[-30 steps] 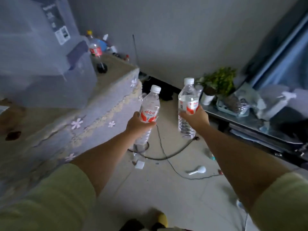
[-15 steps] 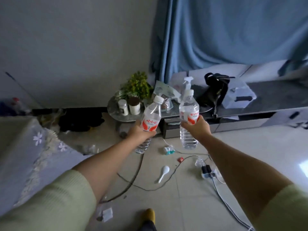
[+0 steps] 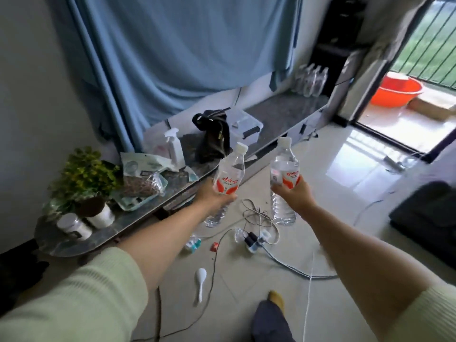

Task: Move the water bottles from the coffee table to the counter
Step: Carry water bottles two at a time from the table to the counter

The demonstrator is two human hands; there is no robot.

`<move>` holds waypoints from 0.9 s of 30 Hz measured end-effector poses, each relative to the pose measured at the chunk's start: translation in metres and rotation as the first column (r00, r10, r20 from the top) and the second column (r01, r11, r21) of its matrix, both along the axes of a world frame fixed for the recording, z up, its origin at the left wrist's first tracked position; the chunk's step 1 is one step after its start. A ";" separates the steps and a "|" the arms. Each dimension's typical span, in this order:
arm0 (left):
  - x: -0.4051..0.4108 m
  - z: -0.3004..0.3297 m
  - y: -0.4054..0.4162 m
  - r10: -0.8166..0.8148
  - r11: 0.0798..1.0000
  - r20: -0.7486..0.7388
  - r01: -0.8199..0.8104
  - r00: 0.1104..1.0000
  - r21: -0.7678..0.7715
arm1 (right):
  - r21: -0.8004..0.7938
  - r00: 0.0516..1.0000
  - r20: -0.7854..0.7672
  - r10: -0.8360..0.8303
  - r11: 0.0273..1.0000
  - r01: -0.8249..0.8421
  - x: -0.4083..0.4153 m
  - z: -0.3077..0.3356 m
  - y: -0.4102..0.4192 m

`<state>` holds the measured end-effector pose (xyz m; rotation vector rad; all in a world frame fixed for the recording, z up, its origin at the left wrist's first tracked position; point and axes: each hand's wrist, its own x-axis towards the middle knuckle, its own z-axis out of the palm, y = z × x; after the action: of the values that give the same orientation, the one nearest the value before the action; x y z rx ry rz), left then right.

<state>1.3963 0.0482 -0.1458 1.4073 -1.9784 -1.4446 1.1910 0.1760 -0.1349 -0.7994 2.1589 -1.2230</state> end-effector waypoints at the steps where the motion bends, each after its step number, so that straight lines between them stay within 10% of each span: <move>1: -0.016 -0.001 0.000 -0.038 0.999 0.005 0.038 0.999 -0.007 | 0.011 0.999 -0.030 -0.045 0.999 0.046 -0.012 0.001 0.006; 27: -0.432 0.001 0.009 -0.335 0.942 0.041 0.334 0.941 0.016 | 0.014 0.942 -0.075 -0.326 0.945 0.328 -0.377 -0.004 0.053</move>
<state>0.9642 0.0568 -0.1444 1.1522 -2.3290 -1.5717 0.8140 0.2291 -0.1394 -0.4903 2.4324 -1.3385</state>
